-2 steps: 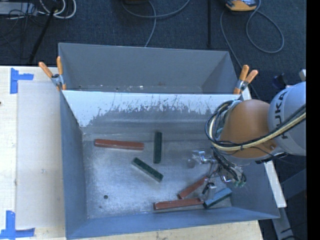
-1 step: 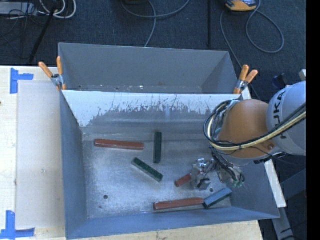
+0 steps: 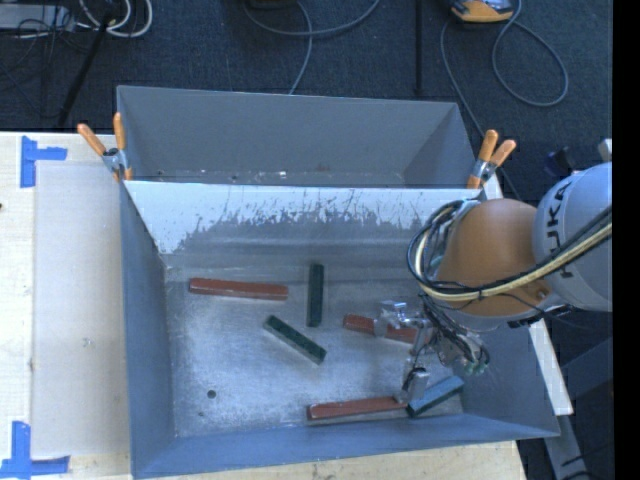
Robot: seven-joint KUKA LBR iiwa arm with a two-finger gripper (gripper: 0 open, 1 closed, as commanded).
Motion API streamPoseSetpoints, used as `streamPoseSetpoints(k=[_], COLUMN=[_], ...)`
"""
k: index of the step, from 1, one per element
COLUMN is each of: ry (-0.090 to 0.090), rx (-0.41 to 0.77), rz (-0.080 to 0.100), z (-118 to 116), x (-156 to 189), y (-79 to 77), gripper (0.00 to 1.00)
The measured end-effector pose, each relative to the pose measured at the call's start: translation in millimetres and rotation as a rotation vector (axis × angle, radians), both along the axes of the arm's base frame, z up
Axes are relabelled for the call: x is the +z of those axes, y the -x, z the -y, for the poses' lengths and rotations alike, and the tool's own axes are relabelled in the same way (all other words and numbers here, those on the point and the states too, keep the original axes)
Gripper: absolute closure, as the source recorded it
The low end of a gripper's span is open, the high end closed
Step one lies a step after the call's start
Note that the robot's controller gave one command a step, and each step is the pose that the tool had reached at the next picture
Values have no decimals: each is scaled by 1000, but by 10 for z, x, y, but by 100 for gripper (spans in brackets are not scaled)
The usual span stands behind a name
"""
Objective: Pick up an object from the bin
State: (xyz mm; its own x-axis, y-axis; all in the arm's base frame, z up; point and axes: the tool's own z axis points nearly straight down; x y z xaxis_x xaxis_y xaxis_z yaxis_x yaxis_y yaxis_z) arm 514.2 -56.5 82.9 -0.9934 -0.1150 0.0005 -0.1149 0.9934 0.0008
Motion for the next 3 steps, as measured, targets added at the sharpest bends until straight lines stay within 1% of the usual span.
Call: streamPoseSetpoints(k=[1, 2, 3], ry=[1, -1, 0], rx=[-62, -10, -86], rz=[11, -8, 4], z=[184, -85, 61], x=[437, 77, -140], y=[-1011, -316, -964], gripper=[0, 0, 0])
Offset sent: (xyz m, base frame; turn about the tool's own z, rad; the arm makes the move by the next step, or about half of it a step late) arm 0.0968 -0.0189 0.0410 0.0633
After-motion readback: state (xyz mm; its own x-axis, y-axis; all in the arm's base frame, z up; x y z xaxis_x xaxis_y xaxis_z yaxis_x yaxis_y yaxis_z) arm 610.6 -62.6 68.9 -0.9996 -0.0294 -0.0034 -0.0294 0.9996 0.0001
